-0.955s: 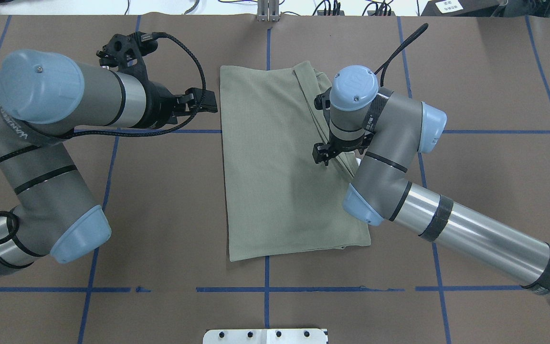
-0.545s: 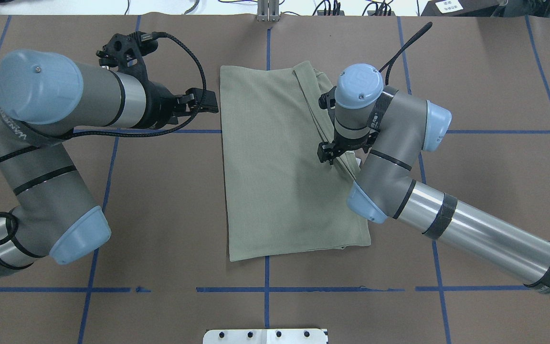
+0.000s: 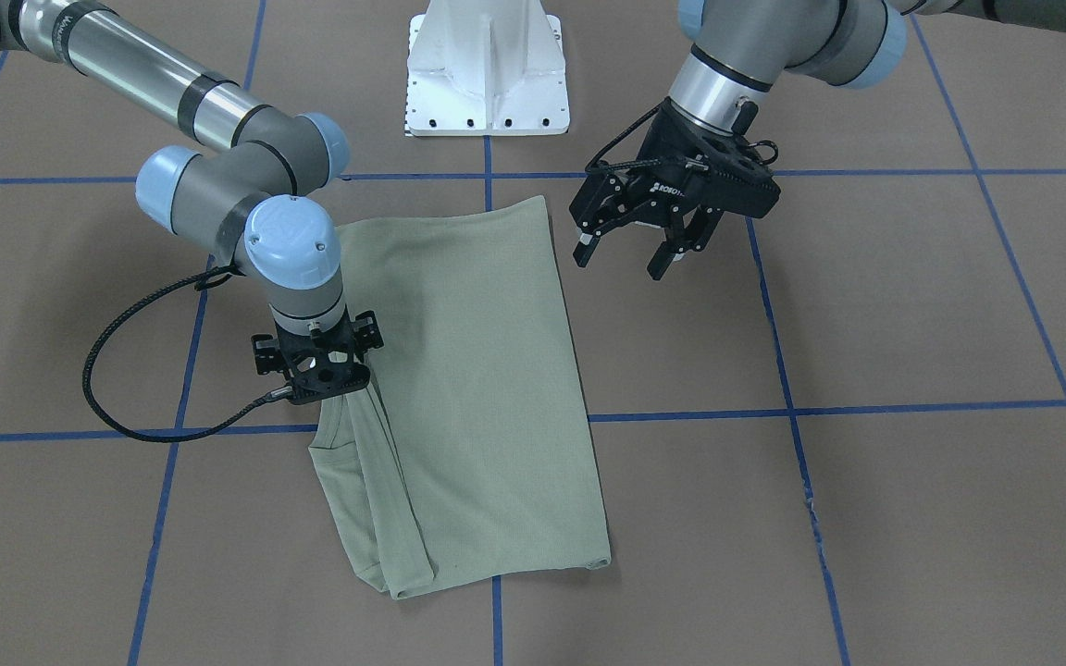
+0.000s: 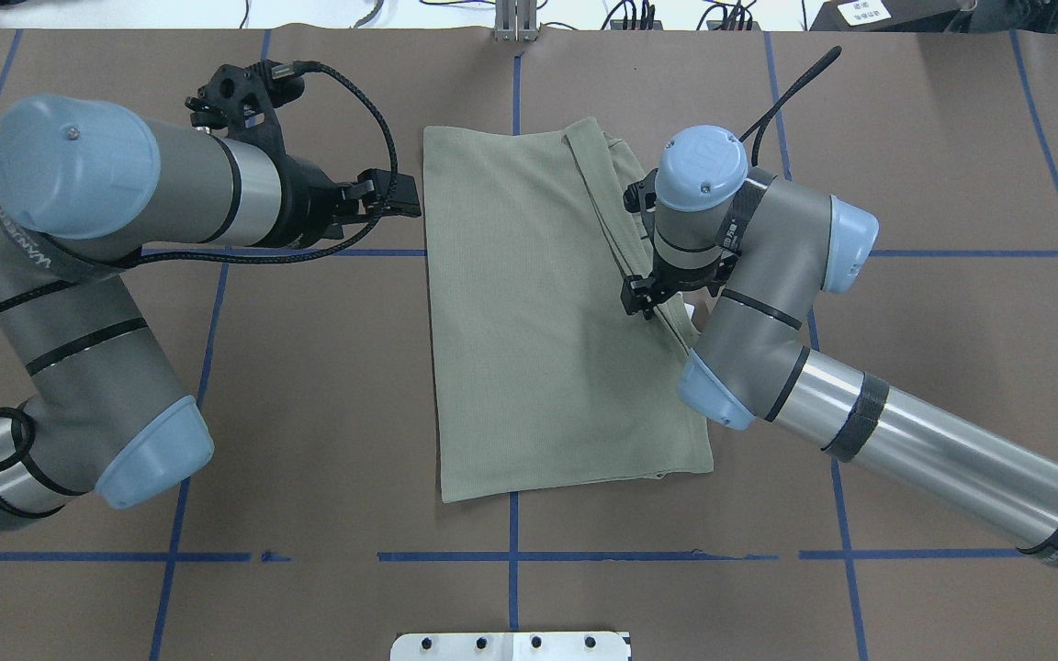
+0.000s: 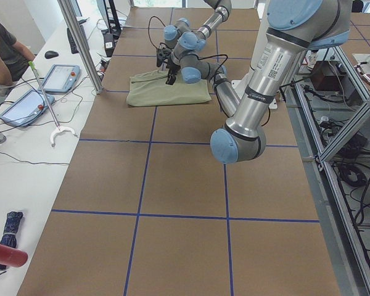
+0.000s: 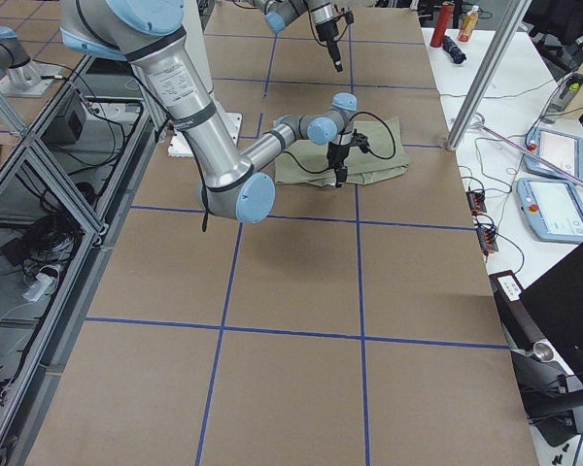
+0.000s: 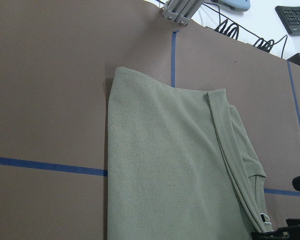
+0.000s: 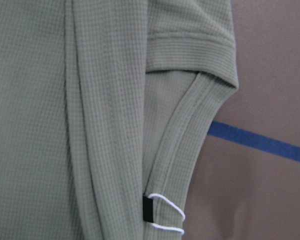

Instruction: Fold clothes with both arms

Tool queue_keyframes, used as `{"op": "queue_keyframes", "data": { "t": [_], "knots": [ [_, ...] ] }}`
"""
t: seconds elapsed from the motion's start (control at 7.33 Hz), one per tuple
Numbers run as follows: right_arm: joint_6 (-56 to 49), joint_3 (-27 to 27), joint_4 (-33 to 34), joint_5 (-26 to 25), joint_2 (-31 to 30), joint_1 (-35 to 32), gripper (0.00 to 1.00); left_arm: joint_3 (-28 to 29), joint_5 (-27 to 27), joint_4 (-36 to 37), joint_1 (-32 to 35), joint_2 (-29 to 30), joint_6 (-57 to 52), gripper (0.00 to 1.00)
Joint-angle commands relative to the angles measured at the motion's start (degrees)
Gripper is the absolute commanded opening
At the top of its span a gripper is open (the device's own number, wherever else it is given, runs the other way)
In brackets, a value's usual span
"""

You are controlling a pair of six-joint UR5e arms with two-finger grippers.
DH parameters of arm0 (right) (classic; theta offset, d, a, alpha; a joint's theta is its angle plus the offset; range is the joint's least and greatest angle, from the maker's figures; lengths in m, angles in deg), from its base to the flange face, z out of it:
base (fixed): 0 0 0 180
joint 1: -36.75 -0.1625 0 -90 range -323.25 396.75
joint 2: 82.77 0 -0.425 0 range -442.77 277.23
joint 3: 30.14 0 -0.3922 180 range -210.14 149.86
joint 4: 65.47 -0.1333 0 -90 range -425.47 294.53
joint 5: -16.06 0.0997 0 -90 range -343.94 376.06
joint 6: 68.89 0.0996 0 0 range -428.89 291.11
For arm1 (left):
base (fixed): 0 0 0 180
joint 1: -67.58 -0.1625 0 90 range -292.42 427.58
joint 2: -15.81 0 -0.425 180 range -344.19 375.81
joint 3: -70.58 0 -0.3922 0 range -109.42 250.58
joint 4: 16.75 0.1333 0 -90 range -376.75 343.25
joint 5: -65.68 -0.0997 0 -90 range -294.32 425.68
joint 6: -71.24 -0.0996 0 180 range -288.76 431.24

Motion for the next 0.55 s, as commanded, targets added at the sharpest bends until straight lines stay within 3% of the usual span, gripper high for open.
{"op": "queue_keyframes", "data": {
  "t": [0.0, 0.41],
  "knots": [
    [-0.1, 0.06, 0.1, 0.28, -0.06, -1.5, 0.99, 0.01, 0.0, 0.0, -0.03, -0.06, 0.0, 1.0],
    [-1.5, -0.2, 0.02, 0.46, -0.23, -2.82, 0.99, -0.07, -0.09, 0.0, 0.05, -0.06, 0.0, 1.0]
  ]
}}
